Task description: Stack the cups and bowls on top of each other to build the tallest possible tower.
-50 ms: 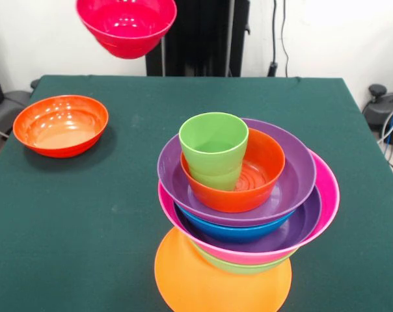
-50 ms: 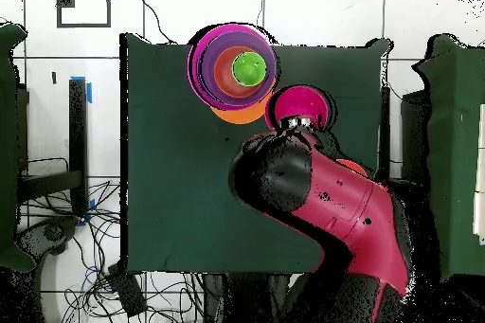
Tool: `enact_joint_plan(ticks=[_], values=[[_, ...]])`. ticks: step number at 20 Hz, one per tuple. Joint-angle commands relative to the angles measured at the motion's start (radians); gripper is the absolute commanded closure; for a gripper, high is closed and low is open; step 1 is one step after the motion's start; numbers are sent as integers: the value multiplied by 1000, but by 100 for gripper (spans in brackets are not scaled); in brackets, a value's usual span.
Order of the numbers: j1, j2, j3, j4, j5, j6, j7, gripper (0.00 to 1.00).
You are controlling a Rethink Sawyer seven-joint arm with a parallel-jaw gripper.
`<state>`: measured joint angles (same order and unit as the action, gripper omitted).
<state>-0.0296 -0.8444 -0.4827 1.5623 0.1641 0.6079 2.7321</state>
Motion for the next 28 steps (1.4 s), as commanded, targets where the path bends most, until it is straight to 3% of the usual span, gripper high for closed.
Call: enact_joint_plan(ticks=[1, 5, 13, 28], values=[[-5, 101, 50, -158, -67, 181, -4, 100], [-7, 141, 44, -259, -54, 276, 17, 100], [5, 212, 23, -361, -37, 287, 92, 100], [-12, 312, -35, -586, 11, 415, 150, 100]])
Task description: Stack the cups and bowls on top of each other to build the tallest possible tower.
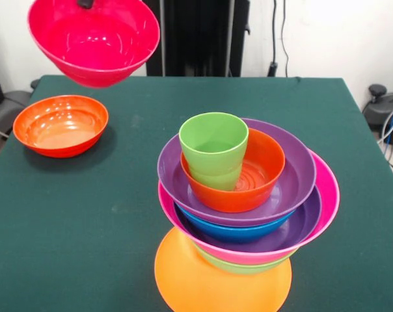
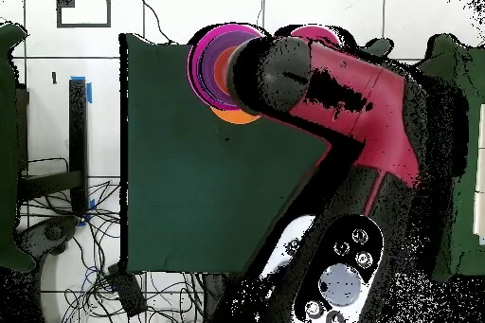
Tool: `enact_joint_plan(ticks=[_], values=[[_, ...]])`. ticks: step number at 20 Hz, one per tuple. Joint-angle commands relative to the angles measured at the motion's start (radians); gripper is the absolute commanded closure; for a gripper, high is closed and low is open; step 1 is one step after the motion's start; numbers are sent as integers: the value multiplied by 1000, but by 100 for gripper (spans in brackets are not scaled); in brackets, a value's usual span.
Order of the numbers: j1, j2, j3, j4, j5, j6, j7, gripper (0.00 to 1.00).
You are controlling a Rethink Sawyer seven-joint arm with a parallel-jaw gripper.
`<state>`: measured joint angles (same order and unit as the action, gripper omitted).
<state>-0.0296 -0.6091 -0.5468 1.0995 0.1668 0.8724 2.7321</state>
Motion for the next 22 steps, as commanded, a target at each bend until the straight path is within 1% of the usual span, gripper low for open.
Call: enact_joint_plan(ticks=[1, 4, 7, 11, 18, 22], values=[[-10, 81, 25, -136, 13, 160, 156, 100], [-3, 89, 13, -154, 27, 180, 170, 100], [1, 102, 2, -194, 43, 212, 183, 100], [9, 117, 6, -206, 73, 194, 208, 100], [23, 124, 30, -176, 137, 129, 233, 100], [32, 130, 28, -160, 168, 103, 241, 100]])
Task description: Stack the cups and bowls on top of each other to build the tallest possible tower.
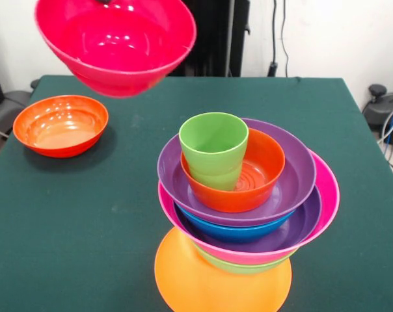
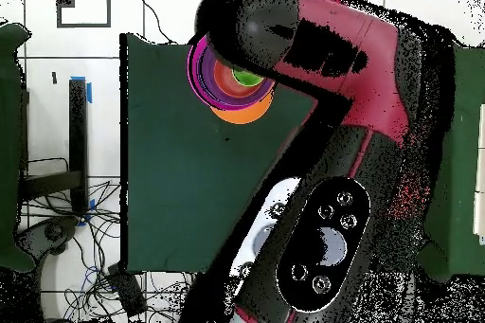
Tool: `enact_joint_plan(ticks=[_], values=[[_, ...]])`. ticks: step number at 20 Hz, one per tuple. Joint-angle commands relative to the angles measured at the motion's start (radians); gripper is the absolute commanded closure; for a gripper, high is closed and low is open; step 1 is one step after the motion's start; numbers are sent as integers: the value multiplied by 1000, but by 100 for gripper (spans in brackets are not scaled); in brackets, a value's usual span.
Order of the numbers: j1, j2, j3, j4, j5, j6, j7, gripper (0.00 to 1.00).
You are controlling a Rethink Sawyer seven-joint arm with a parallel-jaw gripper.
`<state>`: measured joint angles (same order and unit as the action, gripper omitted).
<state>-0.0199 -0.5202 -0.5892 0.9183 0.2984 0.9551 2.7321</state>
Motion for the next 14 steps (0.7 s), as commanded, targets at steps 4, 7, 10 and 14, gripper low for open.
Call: enact_joint_plan(ticks=[4, 7, 10, 14], values=[[25, 44, 68, 29, 61, 9, 231, 100], [27, 46, 66, 27, 81, 8, 231, 100], [31, 53, 67, 21, 99, 12, 232, 100], [42, 57, 68, 39, 115, -2, 232, 100]])
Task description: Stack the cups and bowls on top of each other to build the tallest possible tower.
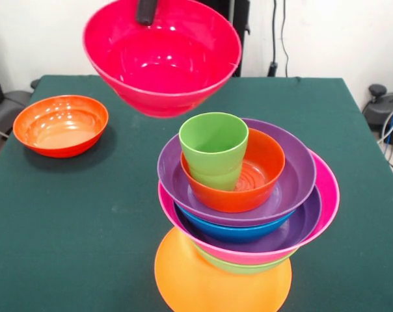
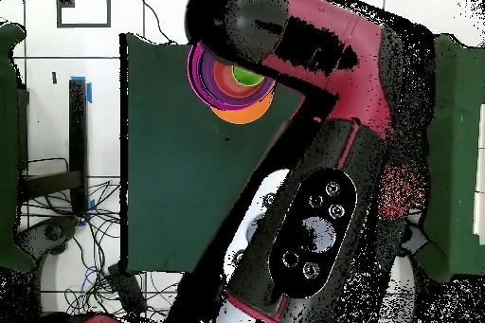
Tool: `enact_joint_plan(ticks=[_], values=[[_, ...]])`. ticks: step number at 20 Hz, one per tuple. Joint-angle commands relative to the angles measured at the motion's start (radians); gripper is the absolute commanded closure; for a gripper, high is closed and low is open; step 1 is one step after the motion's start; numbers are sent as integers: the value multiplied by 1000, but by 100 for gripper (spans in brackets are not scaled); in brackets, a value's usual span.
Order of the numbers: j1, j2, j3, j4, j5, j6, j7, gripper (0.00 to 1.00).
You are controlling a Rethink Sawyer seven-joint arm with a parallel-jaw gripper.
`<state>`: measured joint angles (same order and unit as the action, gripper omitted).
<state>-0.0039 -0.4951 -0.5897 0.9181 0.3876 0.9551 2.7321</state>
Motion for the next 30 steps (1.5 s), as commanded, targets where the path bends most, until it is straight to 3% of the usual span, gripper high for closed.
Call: enact_joint_plan(ticks=[1, 11, 30], values=[[29, 31, 71, 46, 32, -2, 232, 100], [72, 27, 79, 155, 68, -88, 229, 100], [107, 43, 37, 196, 70, -110, 223, 100]])
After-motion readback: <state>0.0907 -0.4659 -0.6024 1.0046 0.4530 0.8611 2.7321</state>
